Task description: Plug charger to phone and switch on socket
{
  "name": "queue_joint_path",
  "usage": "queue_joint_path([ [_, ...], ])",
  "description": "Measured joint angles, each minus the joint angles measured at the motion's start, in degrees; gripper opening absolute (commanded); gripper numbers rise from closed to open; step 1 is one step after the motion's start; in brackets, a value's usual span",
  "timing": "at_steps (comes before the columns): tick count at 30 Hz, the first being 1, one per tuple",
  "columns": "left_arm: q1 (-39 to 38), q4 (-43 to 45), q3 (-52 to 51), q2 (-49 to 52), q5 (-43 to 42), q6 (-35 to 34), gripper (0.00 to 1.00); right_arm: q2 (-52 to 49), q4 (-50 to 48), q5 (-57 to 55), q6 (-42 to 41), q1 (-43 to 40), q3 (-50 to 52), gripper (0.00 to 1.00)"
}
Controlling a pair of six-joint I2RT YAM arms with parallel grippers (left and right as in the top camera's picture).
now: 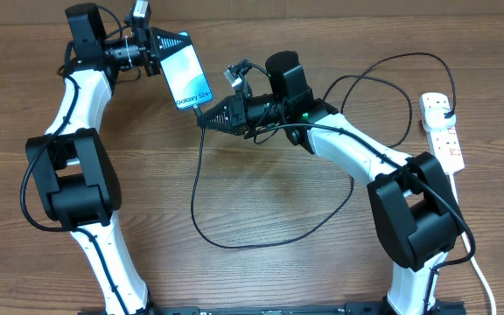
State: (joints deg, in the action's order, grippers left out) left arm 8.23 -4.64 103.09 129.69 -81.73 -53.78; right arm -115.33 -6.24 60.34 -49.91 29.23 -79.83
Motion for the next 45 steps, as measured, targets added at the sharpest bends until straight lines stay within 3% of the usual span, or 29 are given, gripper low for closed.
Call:
queue_joint_path([
  [45, 0.2, 0.4, 0.0, 0.0, 2.9, -0.3, 0.04, 0.0, 0.3, -3.2, -4.1, 0.0, 0.0, 0.04],
])
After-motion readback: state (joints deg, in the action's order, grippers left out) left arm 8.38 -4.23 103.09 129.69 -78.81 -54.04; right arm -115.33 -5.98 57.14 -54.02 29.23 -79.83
